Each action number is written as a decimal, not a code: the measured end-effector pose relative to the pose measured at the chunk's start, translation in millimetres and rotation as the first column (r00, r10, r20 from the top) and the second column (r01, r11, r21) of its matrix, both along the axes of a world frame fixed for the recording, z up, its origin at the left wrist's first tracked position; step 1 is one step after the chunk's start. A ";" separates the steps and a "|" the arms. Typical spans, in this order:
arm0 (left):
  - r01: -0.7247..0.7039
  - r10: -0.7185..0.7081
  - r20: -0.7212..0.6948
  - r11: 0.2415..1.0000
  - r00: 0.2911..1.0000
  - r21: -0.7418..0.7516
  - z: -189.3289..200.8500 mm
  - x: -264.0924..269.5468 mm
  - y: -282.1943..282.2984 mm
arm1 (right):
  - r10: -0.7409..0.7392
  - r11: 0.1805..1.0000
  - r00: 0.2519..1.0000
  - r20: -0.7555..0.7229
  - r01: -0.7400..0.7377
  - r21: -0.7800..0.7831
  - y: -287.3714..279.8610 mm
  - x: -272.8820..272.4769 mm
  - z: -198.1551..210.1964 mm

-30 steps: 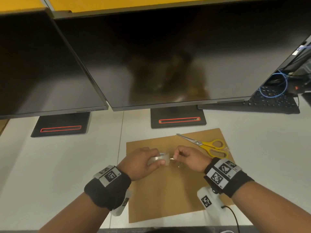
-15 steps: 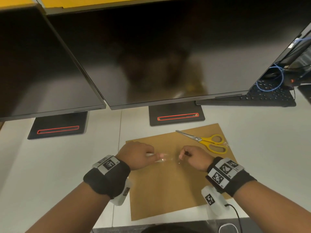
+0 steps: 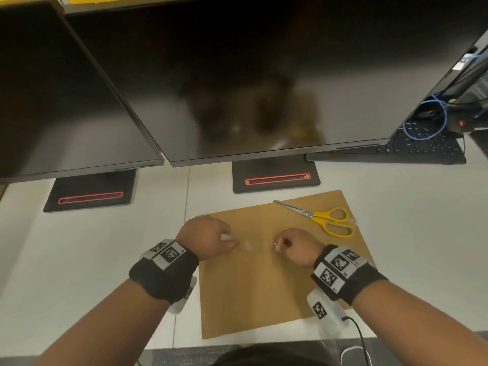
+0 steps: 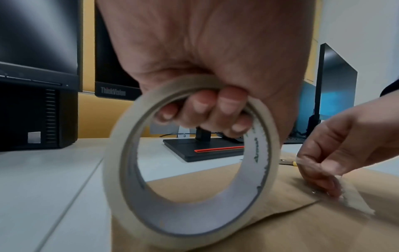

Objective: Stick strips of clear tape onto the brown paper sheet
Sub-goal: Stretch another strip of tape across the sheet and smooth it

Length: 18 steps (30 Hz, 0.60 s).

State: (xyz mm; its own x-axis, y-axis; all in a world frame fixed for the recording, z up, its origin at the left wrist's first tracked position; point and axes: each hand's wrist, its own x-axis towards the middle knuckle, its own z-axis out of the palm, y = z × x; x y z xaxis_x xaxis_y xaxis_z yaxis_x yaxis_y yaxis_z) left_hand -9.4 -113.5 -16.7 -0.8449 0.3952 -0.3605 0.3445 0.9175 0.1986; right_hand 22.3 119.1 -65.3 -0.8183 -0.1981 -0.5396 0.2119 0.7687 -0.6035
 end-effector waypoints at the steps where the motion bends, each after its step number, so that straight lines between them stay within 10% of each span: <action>1: 0.008 -0.008 -0.003 0.999 1.000 -0.038 -0.3 1.0 1.6 | 0.005 1.000 1.000 -0.001 -0.005 0.007 -1.4 1.3 -1.8; 8: -0.004 0.007 0.017 0.986 1.000 -0.165 -5.2 8.5 7.4 | -0.030 1.000 0.998 -0.049 0.029 -0.008 -2.9 4.8 -12.1; 18: -0.135 0.125 0.081 0.980 0.989 0.143 -13.2 6.8 -31.4 | -0.124 0.989 0.988 -0.092 0.116 -0.086 18.4 0.0 -15.4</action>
